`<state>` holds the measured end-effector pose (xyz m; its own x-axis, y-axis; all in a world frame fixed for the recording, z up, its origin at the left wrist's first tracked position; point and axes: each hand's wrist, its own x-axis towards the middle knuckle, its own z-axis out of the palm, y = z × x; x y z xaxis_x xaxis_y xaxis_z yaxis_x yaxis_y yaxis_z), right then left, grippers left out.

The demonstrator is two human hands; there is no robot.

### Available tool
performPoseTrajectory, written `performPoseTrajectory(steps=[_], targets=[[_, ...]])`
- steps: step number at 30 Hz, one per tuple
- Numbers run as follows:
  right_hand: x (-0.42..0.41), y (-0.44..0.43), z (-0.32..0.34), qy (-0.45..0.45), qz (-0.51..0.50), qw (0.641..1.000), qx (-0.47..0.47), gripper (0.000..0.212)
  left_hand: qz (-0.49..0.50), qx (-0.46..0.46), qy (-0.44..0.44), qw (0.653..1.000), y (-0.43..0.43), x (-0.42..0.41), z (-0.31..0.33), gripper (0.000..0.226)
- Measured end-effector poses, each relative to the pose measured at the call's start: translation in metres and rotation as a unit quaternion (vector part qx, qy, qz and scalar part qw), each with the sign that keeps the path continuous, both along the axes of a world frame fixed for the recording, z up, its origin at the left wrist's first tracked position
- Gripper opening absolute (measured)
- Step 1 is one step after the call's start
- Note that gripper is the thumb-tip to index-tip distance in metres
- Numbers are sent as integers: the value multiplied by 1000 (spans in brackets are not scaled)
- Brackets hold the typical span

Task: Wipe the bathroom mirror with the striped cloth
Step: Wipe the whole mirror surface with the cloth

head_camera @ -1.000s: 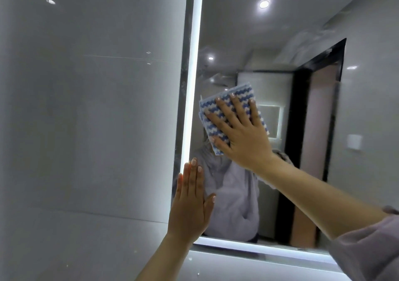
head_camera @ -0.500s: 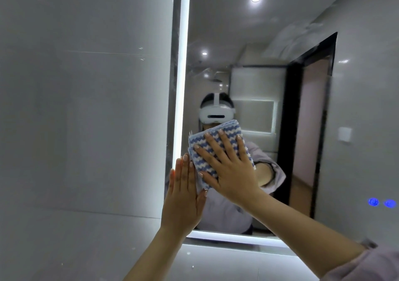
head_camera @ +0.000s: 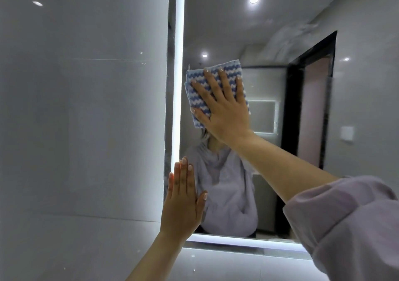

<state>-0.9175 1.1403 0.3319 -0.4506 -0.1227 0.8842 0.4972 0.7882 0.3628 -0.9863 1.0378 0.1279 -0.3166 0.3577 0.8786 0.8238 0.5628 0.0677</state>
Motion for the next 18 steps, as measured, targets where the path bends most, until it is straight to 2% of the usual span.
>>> performPoseTrajectory(steps=[8,12,18], targets=[[-5,-2,-17,23,14,1000,-9,63,1,-3,-7,1000,0,-1,-1,68],[-4,1,-44,4,18,1000,2,63,10,-15,-16,1000,0,-2,0,69],[3,8,-73,-84,2,990,109,62,19,-28,-18,999,0,0,3,68]])
